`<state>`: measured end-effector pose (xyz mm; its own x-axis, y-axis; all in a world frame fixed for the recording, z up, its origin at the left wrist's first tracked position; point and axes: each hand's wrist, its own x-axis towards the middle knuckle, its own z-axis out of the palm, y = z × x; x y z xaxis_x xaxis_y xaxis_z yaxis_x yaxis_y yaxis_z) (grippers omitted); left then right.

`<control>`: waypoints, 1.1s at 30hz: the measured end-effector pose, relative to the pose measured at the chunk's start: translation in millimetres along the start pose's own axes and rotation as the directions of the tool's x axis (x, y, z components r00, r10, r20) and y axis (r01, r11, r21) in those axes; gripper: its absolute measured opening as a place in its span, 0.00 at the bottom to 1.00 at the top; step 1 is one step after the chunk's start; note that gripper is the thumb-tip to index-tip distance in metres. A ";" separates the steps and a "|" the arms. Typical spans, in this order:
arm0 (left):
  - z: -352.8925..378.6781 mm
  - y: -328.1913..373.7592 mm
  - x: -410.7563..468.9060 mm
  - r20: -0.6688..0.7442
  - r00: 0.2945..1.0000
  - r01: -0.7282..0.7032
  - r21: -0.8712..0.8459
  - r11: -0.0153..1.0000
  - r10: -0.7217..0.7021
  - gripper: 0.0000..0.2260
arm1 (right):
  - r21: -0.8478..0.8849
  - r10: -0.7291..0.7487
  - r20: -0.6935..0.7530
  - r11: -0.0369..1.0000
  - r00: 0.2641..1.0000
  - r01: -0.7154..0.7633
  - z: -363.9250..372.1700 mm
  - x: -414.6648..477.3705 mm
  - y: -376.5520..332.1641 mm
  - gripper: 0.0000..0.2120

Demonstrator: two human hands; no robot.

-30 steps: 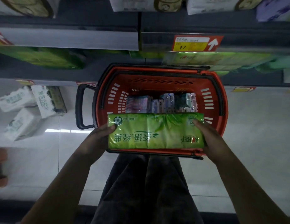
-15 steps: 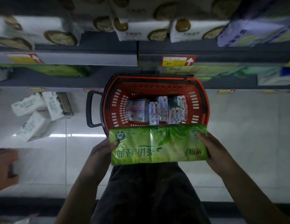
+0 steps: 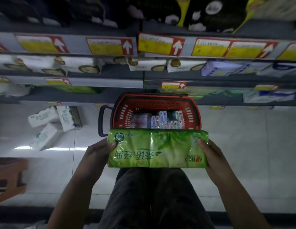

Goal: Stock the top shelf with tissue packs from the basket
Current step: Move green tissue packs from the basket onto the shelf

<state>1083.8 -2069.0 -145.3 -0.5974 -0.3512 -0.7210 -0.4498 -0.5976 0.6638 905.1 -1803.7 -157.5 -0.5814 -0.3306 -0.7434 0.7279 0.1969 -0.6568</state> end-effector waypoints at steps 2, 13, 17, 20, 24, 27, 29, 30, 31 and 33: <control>-0.1 14.9 -12.8 0.024 1.000 0.007 0.027 1.000 -0.008 0.28 | -0.020 -0.017 -0.009 1.000 1.000 0.016 4.7 -12.7 -12.3 0.34; 27.9 97.2 -71.1 0.069 0.996 -0.048 0.006 0.999 0.048 0.10 | -0.014 -0.210 -0.048 0.978 0.976 0.210 8.8 -85.2 -76.7 0.33; 37.1 121.6 -93.6 0.123 0.988 -0.091 0.011 0.996 0.089 0.25 | -0.015 -0.283 -0.034 0.959 0.958 0.283 10.7 -107.5 -102.9 0.32; 41.5 136.4 -106.6 0.123 0.983 -0.135 -0.022 0.991 0.137 0.30 | -0.028 -0.337 -0.029 0.941 0.941 0.336 12.1 -122.9 -121.3 0.32; 58.9 168.2 -133.4 0.182 0.968 -0.177 0.013 0.984 0.172 0.08 | -0.029 -0.409 0.005 0.912 0.912 0.409 16.2 -144.9 -147.6 0.31; 65.8 196.0 -148.8 0.194 0.959 -0.216 0.038 0.976 0.205 0.08 | -0.009 -0.445 0.029 0.895 0.895 0.445 22.9 -159.7 -167.4 0.31; 68.5 211.6 -155.1 0.195 0.947 -0.267 0.031 0.963 0.256 0.07 | 0.023 -0.470 0.033 0.883 0.882 0.470 26.4 -165.2 -179.4 0.33; 71.4 217.3 -158.3 0.207 0.933 -0.305 0.027 0.952 0.293 0.07 | 0.038 -0.485 0.029 0.874 0.874 0.484 27.4 -166.7 -184.6 0.34; 73.2 220.6 -159.0 0.220 0.918 -0.345 0.028 0.938 0.330 0.08 | 0.046 -0.500 0.027 0.865 0.865 0.499 28.0 -168.3 -189.3 0.34; 79.8 228.3 -164.7 0.239 0.889 -0.408 0.030 0.912 0.390 0.08 | 0.056 -0.522 0.026 0.852 0.853 0.520 28.9 -172.2 -197.7 0.32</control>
<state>1026.5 -2090.0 140.9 -0.8655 -0.3728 -0.3347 -0.1867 -0.3799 0.9060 871.8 -1812.4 104.0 -0.8661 -0.4087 -0.2878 0.3386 -0.0562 -0.9393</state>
